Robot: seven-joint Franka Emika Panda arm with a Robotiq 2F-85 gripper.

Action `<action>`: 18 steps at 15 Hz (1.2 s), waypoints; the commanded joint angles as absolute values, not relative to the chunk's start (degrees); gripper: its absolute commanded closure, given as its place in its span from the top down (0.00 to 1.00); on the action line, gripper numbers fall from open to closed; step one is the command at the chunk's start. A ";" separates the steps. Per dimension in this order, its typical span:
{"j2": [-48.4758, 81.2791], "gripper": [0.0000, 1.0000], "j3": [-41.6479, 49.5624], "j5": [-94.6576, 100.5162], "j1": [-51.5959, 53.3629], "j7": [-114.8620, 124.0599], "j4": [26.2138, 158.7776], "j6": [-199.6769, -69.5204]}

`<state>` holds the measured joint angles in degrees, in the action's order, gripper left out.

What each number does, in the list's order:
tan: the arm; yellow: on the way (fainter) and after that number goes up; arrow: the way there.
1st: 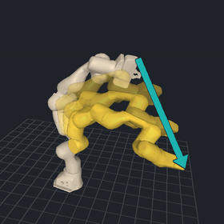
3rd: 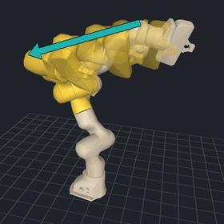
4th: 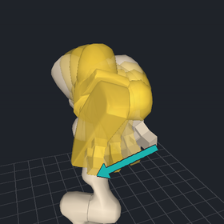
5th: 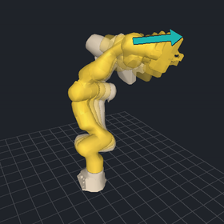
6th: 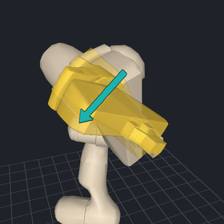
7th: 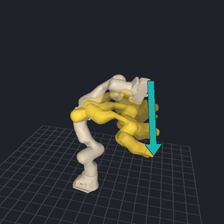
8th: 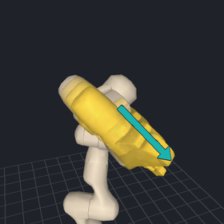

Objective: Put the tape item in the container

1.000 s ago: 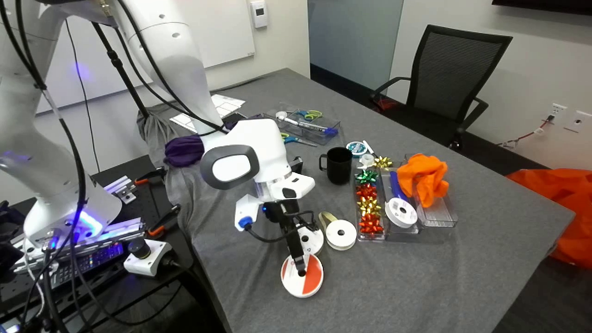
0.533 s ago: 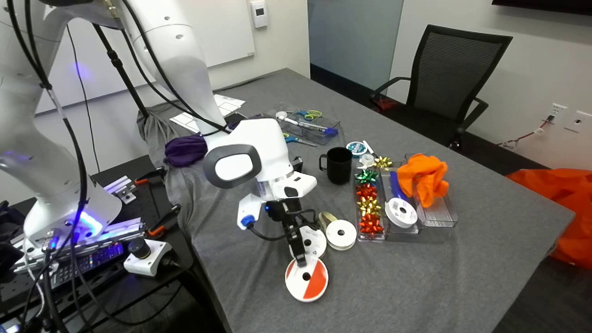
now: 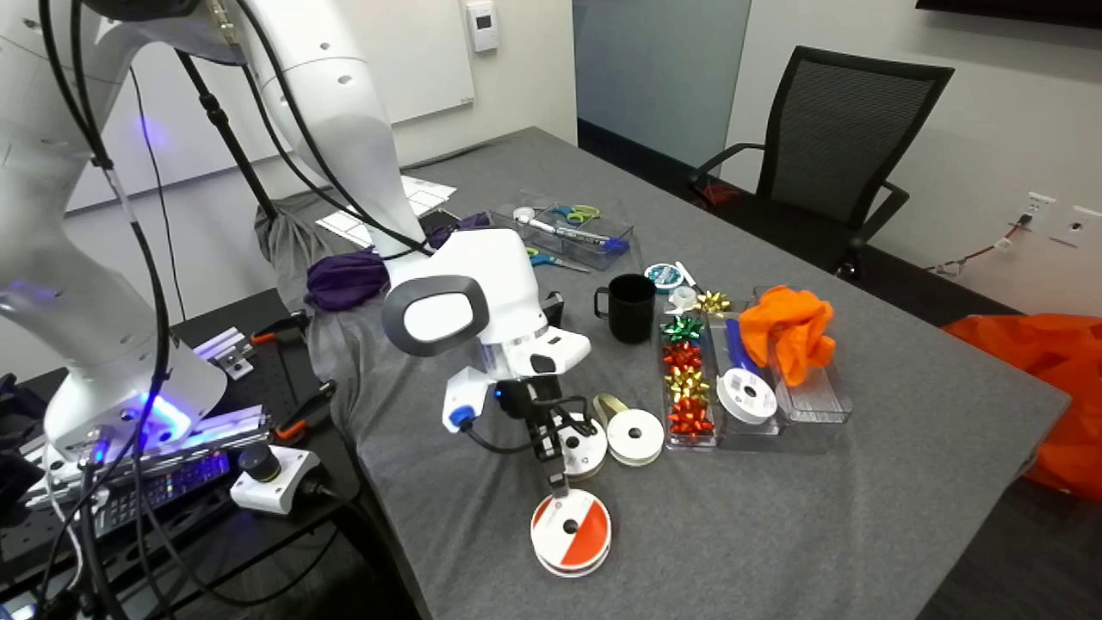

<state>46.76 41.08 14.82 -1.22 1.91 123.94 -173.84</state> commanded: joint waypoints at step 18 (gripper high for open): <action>49.35 0.27 51.69 16.07 9.66 -0.22 126.94 -174.93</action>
<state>48.76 50.45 15.42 8.69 0.92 125.85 -173.82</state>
